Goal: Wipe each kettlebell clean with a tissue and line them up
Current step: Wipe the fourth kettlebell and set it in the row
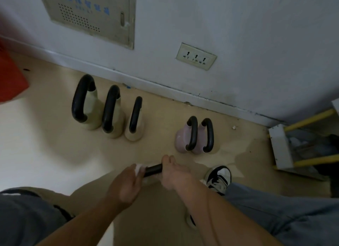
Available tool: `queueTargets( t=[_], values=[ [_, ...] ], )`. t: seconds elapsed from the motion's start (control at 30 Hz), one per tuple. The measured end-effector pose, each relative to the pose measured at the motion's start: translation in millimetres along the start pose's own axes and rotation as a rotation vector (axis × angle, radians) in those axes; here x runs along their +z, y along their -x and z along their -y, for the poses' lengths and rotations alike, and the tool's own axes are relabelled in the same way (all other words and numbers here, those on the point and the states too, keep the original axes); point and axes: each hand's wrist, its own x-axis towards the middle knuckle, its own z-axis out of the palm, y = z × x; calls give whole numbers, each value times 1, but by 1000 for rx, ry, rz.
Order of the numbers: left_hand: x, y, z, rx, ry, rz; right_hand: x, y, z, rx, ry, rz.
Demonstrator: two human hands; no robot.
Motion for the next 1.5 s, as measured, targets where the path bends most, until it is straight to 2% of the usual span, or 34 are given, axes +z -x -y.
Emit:
queueTargets(
  t=[0.03,0.1,0.2,0.27,0.37,0.47,0.53,0.6,0.67,0.73,0.87,0.93,0.97,1.07,1.1,1.17,1.23,1.3,1.33,1.43,1.5],
  values=[
    [0,3,4,-42,34,-33,-1,1,0,-2,10,18],
    [8,-3,-13,-62,-63,-65,-3,0,1,-3,32,45],
    [18,-7,-52,71,-153,-60,-2,-3,-1,-17,57,42],
    [8,-3,-36,85,-111,-4,1,-2,0,-18,13,6],
    [-3,6,10,-99,68,-16,5,-5,-1,-18,-6,-27],
    [8,-1,-24,17,-3,-76,2,-11,-5,-37,-32,10],
    [15,0,-59,81,57,-35,-3,-11,-8,-46,-15,112],
    [10,0,-48,112,62,7,-4,-8,-10,-47,-13,105],
    [-2,3,-7,45,21,25,2,-8,-9,-47,-23,22],
    [-5,3,6,-84,38,37,4,-11,-9,-34,-41,18],
    [19,0,-54,113,41,50,-3,-13,-11,-32,-13,133],
    [10,5,-43,169,46,38,-3,-9,-13,-18,-34,114],
    [4,7,-24,122,56,34,-1,-9,-12,-33,-40,83],
    [-4,15,12,-176,155,37,2,-12,-11,-39,-55,34],
    [2,14,8,-159,145,31,1,-13,-10,-43,-64,31],
    [21,14,-4,21,16,15,-2,-16,-10,-59,-82,21],
    [25,14,3,141,0,26,-4,-14,-9,-77,-85,16],
    [12,15,20,124,164,80,-2,-13,-8,-68,-94,8],
    [10,17,23,102,201,47,-1,-13,-7,-65,-96,-4],
    [13,12,-20,154,135,-44,-1,-17,-9,-86,-131,-6],
    [18,12,-42,185,116,-3,-2,-15,-11,-131,-117,24]
  ],
)
